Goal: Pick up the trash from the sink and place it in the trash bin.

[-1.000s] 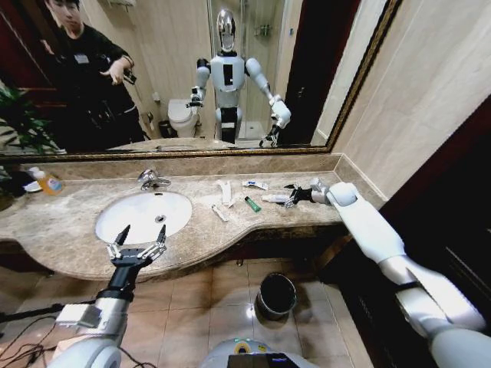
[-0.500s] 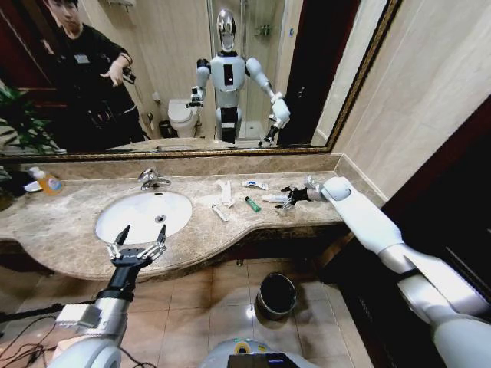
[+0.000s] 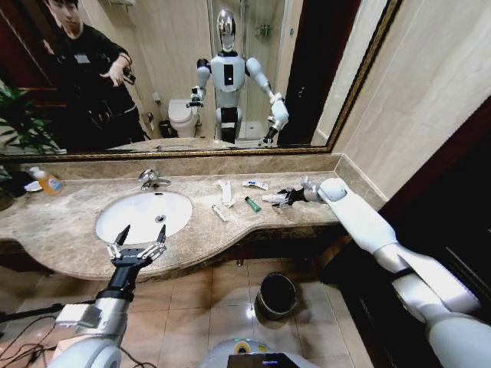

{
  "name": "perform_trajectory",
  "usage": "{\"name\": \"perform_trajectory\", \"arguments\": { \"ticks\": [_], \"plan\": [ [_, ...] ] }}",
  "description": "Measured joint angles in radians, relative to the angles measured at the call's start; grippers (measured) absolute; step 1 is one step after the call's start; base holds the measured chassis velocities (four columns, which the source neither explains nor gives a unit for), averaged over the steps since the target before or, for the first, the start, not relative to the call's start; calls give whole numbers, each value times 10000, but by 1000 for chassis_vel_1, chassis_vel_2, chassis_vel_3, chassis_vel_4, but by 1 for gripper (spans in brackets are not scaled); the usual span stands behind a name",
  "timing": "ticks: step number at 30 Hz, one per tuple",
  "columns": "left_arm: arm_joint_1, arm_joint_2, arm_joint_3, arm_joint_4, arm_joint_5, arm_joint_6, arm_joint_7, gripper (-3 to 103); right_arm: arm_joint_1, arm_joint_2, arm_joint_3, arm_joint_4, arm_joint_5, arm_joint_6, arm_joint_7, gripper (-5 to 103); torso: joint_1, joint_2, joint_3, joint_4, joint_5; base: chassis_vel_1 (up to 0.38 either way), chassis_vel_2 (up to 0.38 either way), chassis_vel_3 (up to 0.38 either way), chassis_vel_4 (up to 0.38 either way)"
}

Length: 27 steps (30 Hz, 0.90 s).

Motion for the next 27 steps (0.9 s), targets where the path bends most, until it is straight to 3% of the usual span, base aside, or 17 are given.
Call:
{"name": "perform_trajectory", "arguments": {
  "ticks": [4, 6, 10, 11, 13, 16, 17, 19, 24, 27],
  "plan": [
    [0, 0, 0, 0, 0, 0, 0, 100, -7, 9, 6, -2, 321, -94, 335, 54, 0, 0, 0, 1, 0, 0, 0, 0, 0],
    [0, 0, 0, 0, 0, 0, 0, 100, -16, 9, 23, -4, 355, -101, 368, 54, 0, 0, 0, 1, 0, 0, 0, 0, 0],
    [0, 0, 0, 0, 0, -1, 0, 100, -133, -56, 76, 91, 411, -102, 385, 33, 0, 0, -1, 0, -2, 0, 0, 0, 0],
    [0, 0, 0, 0, 0, -1, 0, 100, -133, -56, 76, 91, 411, -102, 385, 33, 0, 0, -1, 0, -2, 0, 0, 0, 0],
    [0, 0, 0, 0, 0, 0, 0, 100, -215, -78, 166, 157, 412, -93, 383, 23, 0, 2, -2, 0, 0, 0, 0, 0, 0],
    [0, 0, 0, 0, 0, -1, 0, 100, -266, -109, 265, 223, 443, -85, 404, 20, 0, 2, -2, 0, -1, 0, 0, 0, 0],
    [0, 0, 0, 0, 0, 0, 1, 100, -305, -149, 337, 292, 511, -65, 483, 13, -1, 3, -3, 1, -3, 0, 0, 0, 0],
    [0, 0, 0, 0, 0, -1, 0, 100, -321, -164, 350, 300, 541, -61, 523, 13, -1, 3, -3, 3, -4, 0, 0, 0, 0],
    [0, 0, 0, 0, 0, 0, 0, 100, -504, -265, 476, 445, 745, -33, 770, 1, 0, 2, 0, 1, 1, 0, 0, 0, 0],
    [0, 0, 0, 0, 0, 0, 0, 100, -571, -298, 511, 504, 803, -20, 830, 1, 0, 2, 0, 1, 2, 0, 0, 0, 0]
  ]
}}
